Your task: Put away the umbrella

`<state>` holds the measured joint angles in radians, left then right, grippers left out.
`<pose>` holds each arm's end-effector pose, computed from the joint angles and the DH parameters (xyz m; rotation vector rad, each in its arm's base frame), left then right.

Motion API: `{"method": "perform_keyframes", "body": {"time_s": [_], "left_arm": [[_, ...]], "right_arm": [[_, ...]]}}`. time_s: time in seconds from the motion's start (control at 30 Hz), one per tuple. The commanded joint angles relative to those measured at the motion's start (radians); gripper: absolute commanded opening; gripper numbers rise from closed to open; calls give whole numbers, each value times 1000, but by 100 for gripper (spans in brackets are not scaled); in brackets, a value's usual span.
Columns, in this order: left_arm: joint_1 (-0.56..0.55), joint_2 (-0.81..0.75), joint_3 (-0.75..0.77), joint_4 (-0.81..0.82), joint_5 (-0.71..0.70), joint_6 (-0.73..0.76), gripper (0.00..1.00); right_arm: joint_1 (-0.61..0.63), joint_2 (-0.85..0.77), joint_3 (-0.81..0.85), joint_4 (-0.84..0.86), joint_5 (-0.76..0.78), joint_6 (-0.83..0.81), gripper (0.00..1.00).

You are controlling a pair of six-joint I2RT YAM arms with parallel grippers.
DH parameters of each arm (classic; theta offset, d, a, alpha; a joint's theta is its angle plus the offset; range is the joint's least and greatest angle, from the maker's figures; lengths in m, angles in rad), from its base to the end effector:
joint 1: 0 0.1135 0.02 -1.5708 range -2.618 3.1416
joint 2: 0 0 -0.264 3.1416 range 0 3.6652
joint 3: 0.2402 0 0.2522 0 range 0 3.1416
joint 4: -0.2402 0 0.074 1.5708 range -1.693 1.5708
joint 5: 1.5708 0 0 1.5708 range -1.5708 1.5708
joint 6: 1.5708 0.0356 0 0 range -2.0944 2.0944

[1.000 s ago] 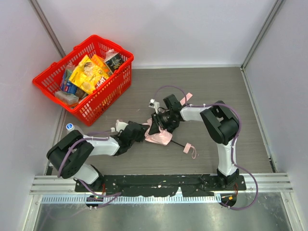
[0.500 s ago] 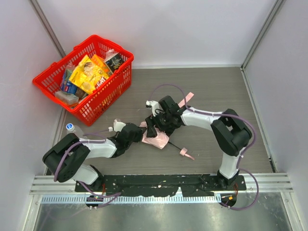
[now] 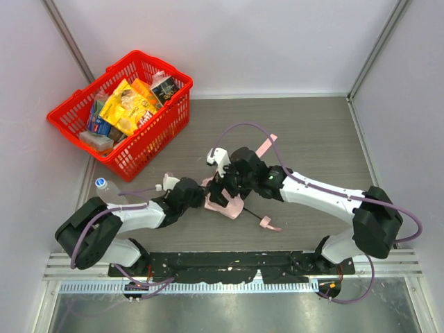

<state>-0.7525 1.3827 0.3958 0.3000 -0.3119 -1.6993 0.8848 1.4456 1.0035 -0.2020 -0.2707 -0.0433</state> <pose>0.1820 -0.1555 0.1331 -1.2533 2.0549 -0.9413 0.1958 0.2542 0.2598 -1.1645 1.9786 0.7522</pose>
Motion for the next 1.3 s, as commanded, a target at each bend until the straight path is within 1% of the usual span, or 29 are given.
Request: {"method": "perform_keyframes", "body": {"time_s": [0.0,0.1,0.17,0.2,0.23,0.27,0.3,0.33,0.37,0.43,0.47,0.53,0.57,0.6,0.63,0.7,0.77,0.93,1.1,1.27], "left_arm": [[-1,6,9,-288,62,-5,0],[7,21,37,-343,97,-17,0],[8,30,41,-351,117,-31,0],[10,33,41,-352,125,-39,0],[12,33,40,-357,132,-45,0],[13,38,43,-360,138,-46,0],[16,39,44,-372,145,-48,0],[22,36,48,-384,149,-46,0],[25,35,48,-392,152,-46,0],[31,27,48,-404,154,-49,0],[36,26,46,-403,158,-49,0],[42,24,41,-397,160,-42,0],[48,21,37,-391,158,-37,0],[51,22,26,-368,158,-36,0],[54,22,15,-340,161,-36,0],[59,26,8,-325,163,-33,0],[61,35,15,-337,165,-22,0],[67,39,9,-334,180,-29,0],[71,45,25,-352,201,-29,0],[88,41,14,-354,226,-33,0]], "right_arm": [[71,80,41,15,152,-133,89],[127,124,12,96,217,-188,89],[166,159,-3,137,267,-217,89],[180,183,-20,165,360,-231,89],[206,194,-28,174,393,-259,89],[218,212,-48,196,463,-282,89],[235,219,-66,246,538,-289,89],[243,243,-87,281,576,-311,89],[252,254,-95,298,667,-317,89],[258,294,-132,341,740,-348,87],[258,291,-143,360,734,-340,86],[256,234,-167,345,655,-287,86],[255,178,-170,328,583,-268,86],[253,144,-175,317,553,-215,86],[250,74,-202,326,491,-189,87],[233,-12,-259,389,420,-129,87],[232,-56,-282,408,398,-127,88],[229,-39,-287,401,403,-200,88],[230,19,-305,512,452,-311,90],[276,103,-250,515,508,-401,90]]}}
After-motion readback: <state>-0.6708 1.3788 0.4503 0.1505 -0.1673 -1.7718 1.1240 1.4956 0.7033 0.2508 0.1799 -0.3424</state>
